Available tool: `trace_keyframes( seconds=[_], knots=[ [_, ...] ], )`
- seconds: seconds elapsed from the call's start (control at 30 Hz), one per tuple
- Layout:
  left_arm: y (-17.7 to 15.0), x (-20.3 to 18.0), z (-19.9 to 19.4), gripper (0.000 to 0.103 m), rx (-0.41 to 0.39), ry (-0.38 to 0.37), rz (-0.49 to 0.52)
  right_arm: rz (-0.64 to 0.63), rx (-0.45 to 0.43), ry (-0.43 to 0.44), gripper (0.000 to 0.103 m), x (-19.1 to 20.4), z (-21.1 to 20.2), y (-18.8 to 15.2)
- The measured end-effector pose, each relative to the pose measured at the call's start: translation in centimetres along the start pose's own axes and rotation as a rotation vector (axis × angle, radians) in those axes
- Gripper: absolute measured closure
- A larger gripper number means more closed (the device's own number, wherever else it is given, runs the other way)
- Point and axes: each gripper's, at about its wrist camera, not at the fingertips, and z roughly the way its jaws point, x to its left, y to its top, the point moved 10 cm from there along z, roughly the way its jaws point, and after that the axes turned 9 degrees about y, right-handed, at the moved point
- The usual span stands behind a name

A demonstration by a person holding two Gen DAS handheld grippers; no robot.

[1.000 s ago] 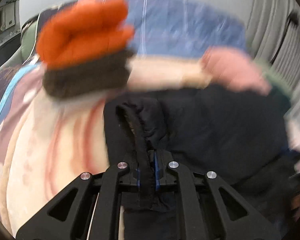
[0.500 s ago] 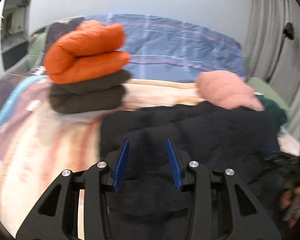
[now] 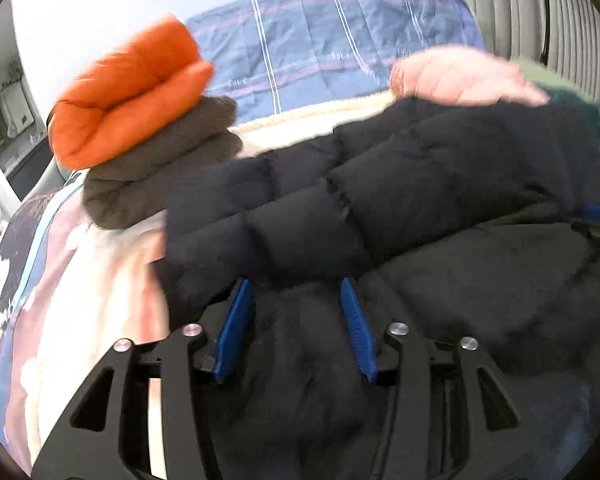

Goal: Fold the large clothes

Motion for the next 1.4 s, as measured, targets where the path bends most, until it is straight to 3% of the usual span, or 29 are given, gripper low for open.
trace_keyframes(
  seconds=[0.07, 0.13, 0.27, 0.33, 0.47, 0.6, 0.87, 1.03, 1.17, 1.2, 1.27, 1.33, 1.4],
  knots=[
    [-1.5, 1.7, -3.1, 0.030, -0.016, -0.054, -0.047, -0.031, -0.031, 0.010, 0.040, -0.7, -3.5, -1.2],
    [-3.9, 2.6, -5.3, 0.023, -0.009, -0.092, -0.054, -0.040, -0.053, -0.038, 0.035, -2.9, -7.1, -3.4],
    [-10.9, 3.7, -8.0, 0.023, 0.086, -0.132, -0.027, 0.118, -0.023, -0.023, 0.035, -7.4, -11.2, -9.9],
    [-14.4, 3.4, -9.6, 0.023, 0.133, -0.196, -0.035, 0.184, -0.017, 0.003, 0.036, -8.5, -12.7, -13.0],
    [-18.2, 2.7, -12.8, 0.023, 0.129, -0.312, -0.050, 0.272, -0.025, 0.155, 0.038, -7.2, -15.5, -19.0],
    [-21.3, 1.4, -14.9, 0.025, 0.155, -0.384, -0.084, 0.268, -0.010, 0.188, 0.042, -5.9, -17.1, -22.1],
    [-24.0, 1.4, -17.9, 0.047, 0.131, -0.439, -0.134, 0.372, -0.019, 0.286, 0.049, -5.7, -19.2, -24.6],
    [-24.4, 1.0, -18.1, 0.048, 0.126, -0.488, -0.147, 0.383, -0.043, 0.385, 0.049, -5.1, -19.2, -24.4],
    [-23.3, -0.4, -17.1, 0.049, 0.136, -0.472, -0.135, 0.398, -0.032, 0.442, 0.050, -3.8, -17.5, -23.0],
    [-23.1, -0.5, -17.4, 0.053, 0.130, -0.468, -0.131, 0.390, -0.032, 0.452, 0.057, -3.4, -17.6, -22.9],
    [-23.0, -0.5, -18.6, 0.076, 0.093, -0.477, -0.121, 0.357, -0.034, 0.454, 0.071, -2.8, -18.1, -23.1],
    [-22.9, -0.1, -19.6, 0.087, 0.058, -0.481, -0.126, 0.366, -0.044, 0.448, 0.087, -3.3, -18.5, -23.4],
    [-22.3, 0.5, -20.3, 0.092, 0.015, -0.487, -0.147, 0.433, -0.077, 0.487, 0.091, -4.4, -18.8, -23.1]
  ],
)
